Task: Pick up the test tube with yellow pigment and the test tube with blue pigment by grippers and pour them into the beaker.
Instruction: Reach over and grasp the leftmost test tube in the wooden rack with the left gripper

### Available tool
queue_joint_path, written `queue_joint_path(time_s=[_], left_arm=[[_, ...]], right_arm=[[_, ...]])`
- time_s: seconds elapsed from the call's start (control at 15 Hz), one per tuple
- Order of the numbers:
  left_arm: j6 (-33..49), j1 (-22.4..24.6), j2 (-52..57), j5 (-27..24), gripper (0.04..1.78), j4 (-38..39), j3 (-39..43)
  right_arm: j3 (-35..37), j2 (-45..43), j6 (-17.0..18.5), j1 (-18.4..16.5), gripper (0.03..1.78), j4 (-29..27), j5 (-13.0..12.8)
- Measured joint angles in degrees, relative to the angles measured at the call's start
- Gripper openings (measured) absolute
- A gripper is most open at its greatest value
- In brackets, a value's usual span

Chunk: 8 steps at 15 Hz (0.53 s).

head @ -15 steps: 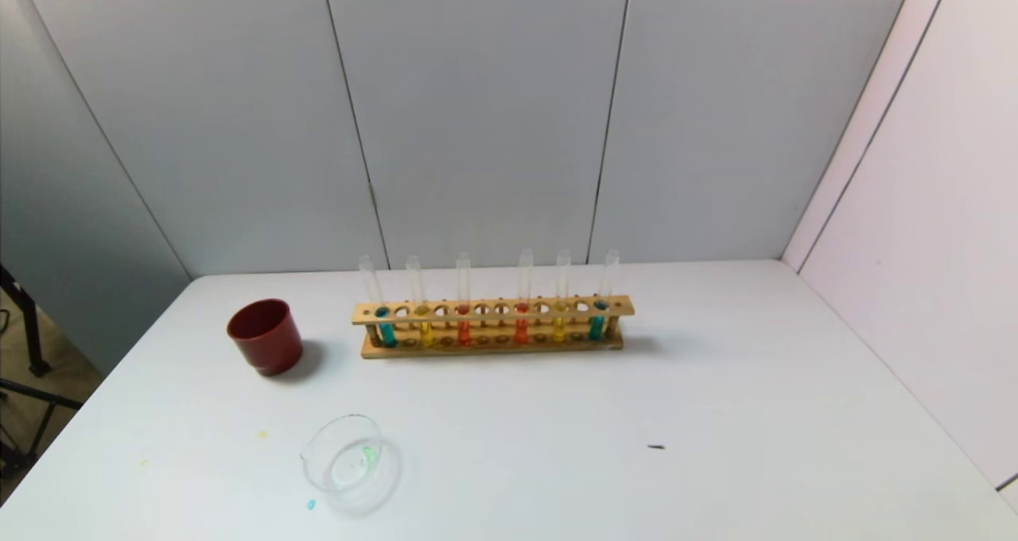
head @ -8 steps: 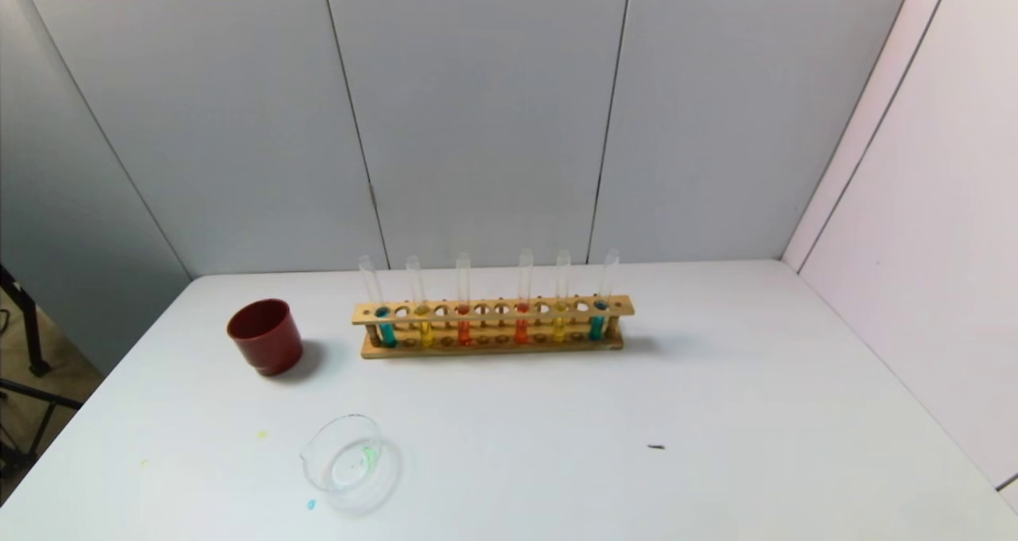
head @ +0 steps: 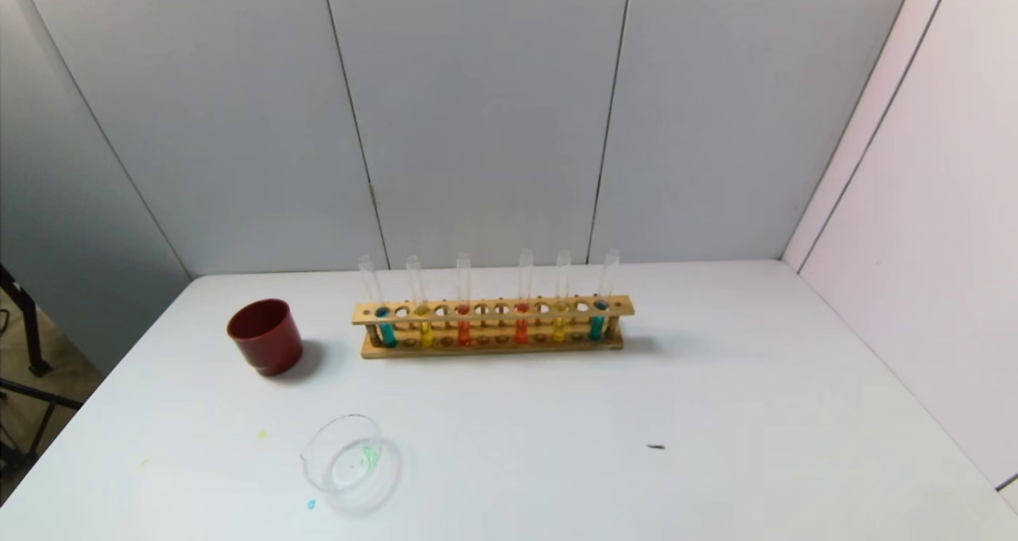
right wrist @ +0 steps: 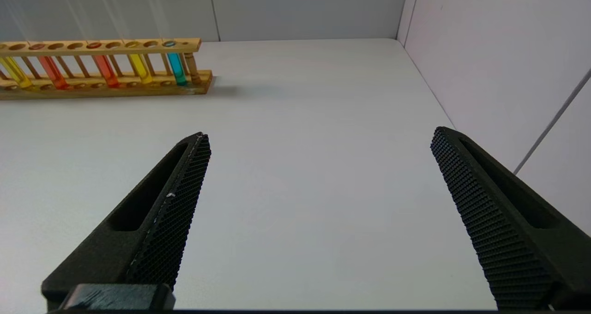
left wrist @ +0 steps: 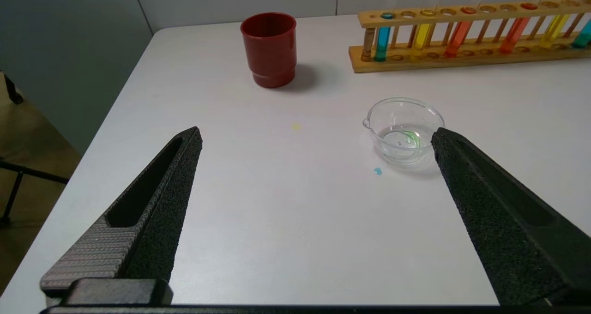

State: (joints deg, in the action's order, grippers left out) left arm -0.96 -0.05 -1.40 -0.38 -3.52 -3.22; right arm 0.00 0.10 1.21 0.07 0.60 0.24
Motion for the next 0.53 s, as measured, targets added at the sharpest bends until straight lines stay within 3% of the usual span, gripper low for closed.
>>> queue_joint_path(time_s=[0.33,0.53], left_arm=[[0.15,-0.05,-12.32,-4.17,1.75,0.02,-10.78],[0.23,-0.06,-24.26,-6.73,1.75,5.84,-15.1]], right_arm=[[0.0,0.0,0.02,0.0,1.74,0.0,0.0],[0.0,0.0,0.0,0.0,1.74,0.0,0.0]])
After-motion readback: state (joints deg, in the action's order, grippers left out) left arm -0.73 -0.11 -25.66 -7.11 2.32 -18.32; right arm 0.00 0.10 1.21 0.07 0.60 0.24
